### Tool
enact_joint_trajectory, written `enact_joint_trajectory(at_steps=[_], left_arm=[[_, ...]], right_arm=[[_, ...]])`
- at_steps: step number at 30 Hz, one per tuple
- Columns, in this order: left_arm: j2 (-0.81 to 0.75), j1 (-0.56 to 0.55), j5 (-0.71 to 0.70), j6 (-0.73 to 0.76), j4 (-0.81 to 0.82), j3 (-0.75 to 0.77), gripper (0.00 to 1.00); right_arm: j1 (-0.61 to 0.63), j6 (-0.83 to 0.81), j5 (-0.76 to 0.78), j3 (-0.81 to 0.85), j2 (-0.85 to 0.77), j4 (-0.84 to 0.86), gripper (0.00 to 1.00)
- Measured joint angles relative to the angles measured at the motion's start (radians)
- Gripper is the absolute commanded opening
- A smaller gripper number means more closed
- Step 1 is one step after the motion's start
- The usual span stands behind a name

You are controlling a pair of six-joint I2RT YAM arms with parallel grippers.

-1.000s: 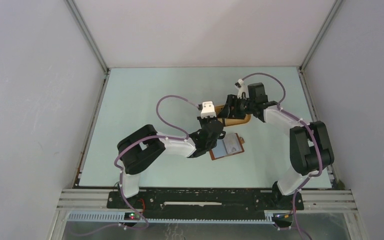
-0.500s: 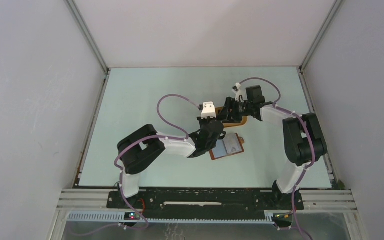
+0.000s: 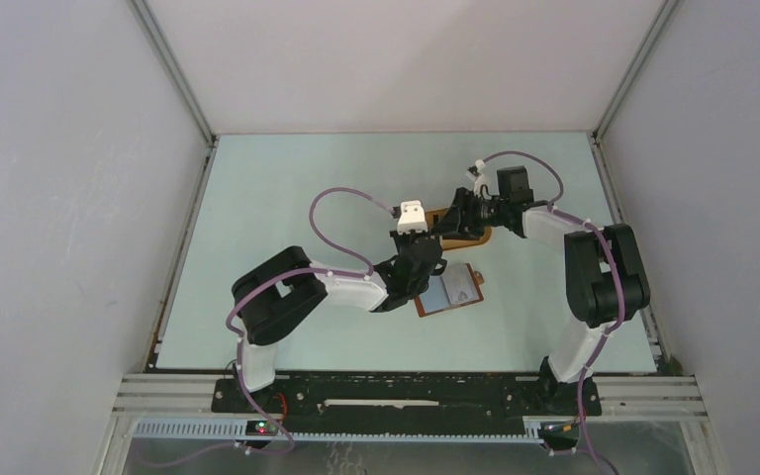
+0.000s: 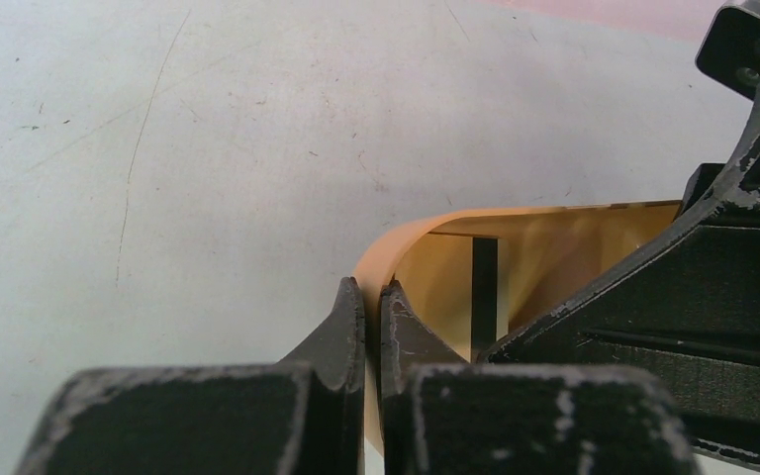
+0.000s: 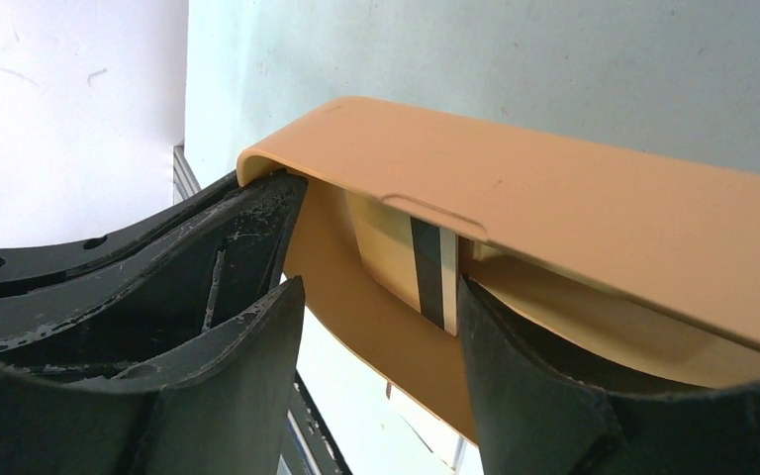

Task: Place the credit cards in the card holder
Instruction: Pick up the credit card from the storage box.

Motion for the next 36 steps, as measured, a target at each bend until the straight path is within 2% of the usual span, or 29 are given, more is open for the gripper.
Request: enact_joint_trajectory(at_steps=[2, 14, 21, 25, 36], left_arm=[[0.0, 0.0, 0.0, 0.0, 0.0, 0.0, 0.0], [0.0, 0.003, -0.013, -0.002, 0.005, 0.0, 0.0], [0.0, 0.008, -0.014, -0.012, 0.004, 0.0, 0.0], [0.0, 0.013, -0.011, -0.027, -0.001, 0.0, 0.0], [0.0, 0.021, 0.018, -0.07, -0.043, 0.0, 0.0]], right_arm=[[-0.002, 0.0, -0.006, 0.0, 0.0, 0.0, 0.64], [-0.016, -0.015, -0.001, 0.0, 0.0, -0.003, 0.37], [-0.021, -0.028, 0.009, 0.0, 0.0, -0.004, 0.25], [-0.024, -0.035, 0.009, 0.0, 0.0, -0.004, 0.22], [-0.024, -0.095, -0.024, 0.0, 0.0, -0.024, 0.25]])
